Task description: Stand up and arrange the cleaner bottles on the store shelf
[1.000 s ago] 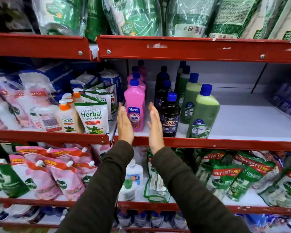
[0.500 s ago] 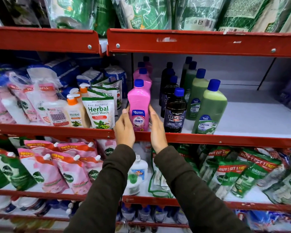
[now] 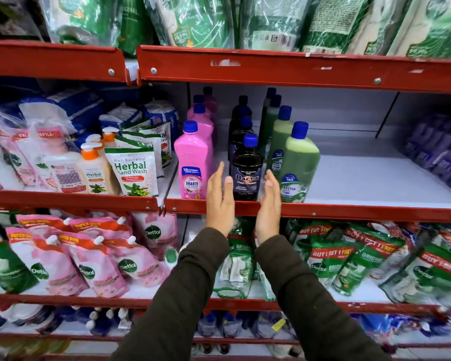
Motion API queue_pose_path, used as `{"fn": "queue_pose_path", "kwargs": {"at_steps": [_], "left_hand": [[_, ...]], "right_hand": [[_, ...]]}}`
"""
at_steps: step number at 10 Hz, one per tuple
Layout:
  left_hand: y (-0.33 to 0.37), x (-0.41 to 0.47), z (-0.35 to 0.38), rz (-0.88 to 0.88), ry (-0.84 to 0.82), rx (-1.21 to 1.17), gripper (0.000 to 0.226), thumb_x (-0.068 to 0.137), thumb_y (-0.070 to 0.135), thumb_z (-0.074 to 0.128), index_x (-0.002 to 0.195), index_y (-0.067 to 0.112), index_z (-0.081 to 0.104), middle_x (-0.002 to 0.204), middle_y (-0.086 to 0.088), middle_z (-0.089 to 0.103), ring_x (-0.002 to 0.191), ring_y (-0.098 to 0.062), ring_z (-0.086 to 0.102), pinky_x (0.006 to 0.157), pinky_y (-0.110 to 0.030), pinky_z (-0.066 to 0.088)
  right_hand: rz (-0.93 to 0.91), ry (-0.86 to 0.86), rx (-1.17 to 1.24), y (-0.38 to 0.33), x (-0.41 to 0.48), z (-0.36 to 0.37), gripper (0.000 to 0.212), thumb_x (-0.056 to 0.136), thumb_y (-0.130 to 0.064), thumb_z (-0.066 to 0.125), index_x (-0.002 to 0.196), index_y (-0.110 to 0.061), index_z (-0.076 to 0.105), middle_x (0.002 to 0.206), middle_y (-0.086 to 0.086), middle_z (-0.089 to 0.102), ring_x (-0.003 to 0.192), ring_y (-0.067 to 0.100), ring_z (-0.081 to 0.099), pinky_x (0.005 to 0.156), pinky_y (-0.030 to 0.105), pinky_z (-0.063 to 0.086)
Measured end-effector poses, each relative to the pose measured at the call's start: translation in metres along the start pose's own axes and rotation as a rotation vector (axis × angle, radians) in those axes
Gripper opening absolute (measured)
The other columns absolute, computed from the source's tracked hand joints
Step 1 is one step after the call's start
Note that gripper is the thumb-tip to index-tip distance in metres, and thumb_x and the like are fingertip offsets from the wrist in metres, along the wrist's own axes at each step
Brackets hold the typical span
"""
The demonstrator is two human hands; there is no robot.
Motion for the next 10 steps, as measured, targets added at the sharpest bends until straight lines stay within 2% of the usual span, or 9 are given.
{"fn": "queue_pose_path", "kwargs": {"at_steps": [2,3,4,5,6,7,8,9,10], "left_hand": [[0.003,-0.003,0.022,-0.098,-0.096,-0.064,0.047,0.104,0.027,0.036,0.15,0.018,0.032,0.156,0.0,0.036,0.135,0.002,0.03,0.111,-0.016,0.02],[0.0,-0.005,0.022,-0.122,-0.018,0.03,0.05,0.102,0.031,0.039,0.15,0.02,0.03,0.158,-0.003,0.032,0.146,-0.014,0.026,0.12,-0.03,0.018],[0.016,-0.016,0.023,0.025,0.227,0.062,0.042,0.1,0.026,0.043,0.142,0.02,0.042,0.142,-0.006,0.047,0.135,-0.022,0.04,0.114,-0.037,0.031],[0.036,-0.022,0.045,0.235,0.215,-0.016,0.033,0.101,0.016,0.042,0.132,0.017,0.053,0.124,-0.004,0.056,0.118,-0.013,0.054,0.1,-0.032,0.045],[0.041,-0.018,0.085,0.103,-0.039,-0.046,0.042,0.102,0.021,0.039,0.144,0.018,0.041,0.144,-0.007,0.046,0.129,-0.008,0.046,0.11,-0.029,0.037],[0.037,-0.013,0.117,-0.089,-0.216,-0.006,0.05,0.103,0.025,0.037,0.152,0.018,0.027,0.158,-0.006,0.031,0.146,-0.018,0.029,0.119,-0.027,0.021],[0.036,-0.013,0.127,-0.137,-0.224,0.012,0.052,0.103,0.025,0.037,0.153,0.017,0.024,0.159,-0.005,0.031,0.147,-0.017,0.028,0.12,-0.028,0.02],[0.04,-0.022,0.125,-0.141,-0.196,0.028,0.053,0.103,0.028,0.038,0.152,0.018,0.022,0.159,-0.006,0.029,0.148,-0.019,0.025,0.124,-0.037,0.019],[0.058,-0.026,0.114,-0.011,-0.041,-0.004,0.051,0.102,0.026,0.041,0.15,0.018,0.028,0.152,-0.007,0.036,0.14,-0.021,0.037,0.119,-0.041,0.031]], "right_hand": [[0.043,-0.172,-0.111,-0.002,0.006,-0.004,0.06,0.095,-0.05,0.039,0.15,-0.028,0.037,0.157,-0.004,0.04,0.146,0.011,0.036,0.123,0.044,0.025],[0.025,-0.182,-0.103,-0.006,0.001,-0.012,0.053,0.099,-0.045,0.04,0.15,-0.029,0.038,0.156,-0.007,0.04,0.143,0.006,0.036,0.123,0.04,0.027],[-0.122,0.06,-0.07,-0.02,-0.001,-0.045,0.042,0.1,-0.038,0.041,0.139,-0.028,0.05,0.14,-0.01,0.05,0.129,0.002,0.047,0.112,0.03,0.037],[-0.148,0.244,-0.05,-0.032,0.015,-0.082,0.044,0.099,-0.035,0.04,0.14,-0.026,0.049,0.139,-0.006,0.045,0.128,0.006,0.044,0.108,0.025,0.034],[-0.007,0.134,-0.156,-0.029,0.04,-0.102,0.049,0.102,-0.038,0.037,0.15,-0.029,0.036,0.158,0.001,0.03,0.148,0.017,0.027,0.122,0.04,0.024],[0.035,-0.042,-0.12,-0.028,0.052,-0.107,0.05,0.105,-0.033,0.033,0.153,-0.02,0.033,0.161,0.0,0.032,0.149,0.014,0.028,0.124,0.037,0.021],[0.047,-0.132,-0.156,-0.03,0.057,-0.113,0.05,0.105,-0.03,0.034,0.154,-0.018,0.032,0.16,-0.002,0.034,0.144,0.006,0.032,0.113,0.019,0.026],[0.078,-0.167,-0.18,-0.039,0.053,-0.118,0.051,0.105,-0.035,0.035,0.153,-0.022,0.03,0.16,-0.003,0.032,0.144,0.008,0.032,0.114,0.02,0.027],[-0.023,-0.078,-0.172,-0.061,0.051,-0.128,0.049,0.104,-0.037,0.037,0.151,-0.026,0.033,0.157,-0.002,0.036,0.144,0.011,0.035,0.12,0.033,0.028]]}}
Point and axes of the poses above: each hand's wrist, its own x-axis towards the middle knuckle, its own z-axis out of the palm, y = z × x, the point moved 4 cm from there along x, towards the middle knuckle
